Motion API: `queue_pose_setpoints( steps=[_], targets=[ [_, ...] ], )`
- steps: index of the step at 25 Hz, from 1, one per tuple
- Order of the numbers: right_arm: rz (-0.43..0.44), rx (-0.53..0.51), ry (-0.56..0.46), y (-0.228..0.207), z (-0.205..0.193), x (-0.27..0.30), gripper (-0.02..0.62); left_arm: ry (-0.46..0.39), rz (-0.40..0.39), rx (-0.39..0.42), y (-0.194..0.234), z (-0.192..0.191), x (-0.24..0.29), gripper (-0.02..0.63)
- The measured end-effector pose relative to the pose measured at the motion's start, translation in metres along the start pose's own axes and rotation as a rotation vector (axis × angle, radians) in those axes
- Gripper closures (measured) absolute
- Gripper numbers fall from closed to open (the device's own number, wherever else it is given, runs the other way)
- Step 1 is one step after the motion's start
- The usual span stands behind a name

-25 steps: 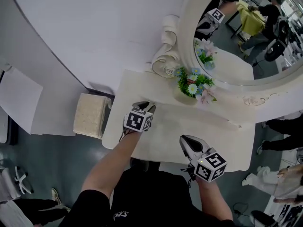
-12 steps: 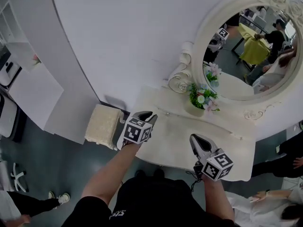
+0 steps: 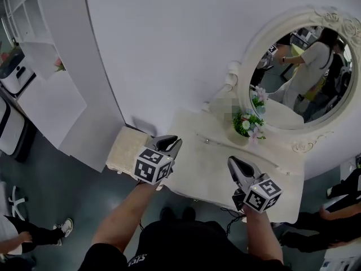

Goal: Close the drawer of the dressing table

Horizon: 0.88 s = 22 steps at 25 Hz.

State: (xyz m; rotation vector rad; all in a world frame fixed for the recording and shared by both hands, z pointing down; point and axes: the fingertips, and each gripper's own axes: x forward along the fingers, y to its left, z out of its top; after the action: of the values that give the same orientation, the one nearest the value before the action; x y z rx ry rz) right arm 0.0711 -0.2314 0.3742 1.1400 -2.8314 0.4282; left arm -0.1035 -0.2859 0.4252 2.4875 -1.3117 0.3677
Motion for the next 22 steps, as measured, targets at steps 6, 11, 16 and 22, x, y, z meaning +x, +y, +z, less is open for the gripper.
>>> queue_pose_setpoints(
  steps=[6, 11, 16, 22],
  targets=[
    [0.052, -0.051, -0.033, 0.023, 0.024, 0.007, 0.586, -0.084, 0.009, 0.01, -0.005, 0.023, -0.038, 0.561],
    [0.06, -0.085, -0.11, 0.028, 0.056, 0.0, 0.586, -0.15, 0.029, 0.072, -0.012, 0.045, -0.06, 0.595],
    [0.028, -0.073, -0.195, 0.02, 0.075, -0.017, 0.586, -0.217, 0.078, 0.059, -0.009, 0.064, -0.068, 0.598],
    [0.023, -0.102, -0.205, 0.017, 0.069, -0.02, 0.588, -0.212, 0.095, 0.063, -0.009, 0.065, -0.063, 0.598]
  ],
)
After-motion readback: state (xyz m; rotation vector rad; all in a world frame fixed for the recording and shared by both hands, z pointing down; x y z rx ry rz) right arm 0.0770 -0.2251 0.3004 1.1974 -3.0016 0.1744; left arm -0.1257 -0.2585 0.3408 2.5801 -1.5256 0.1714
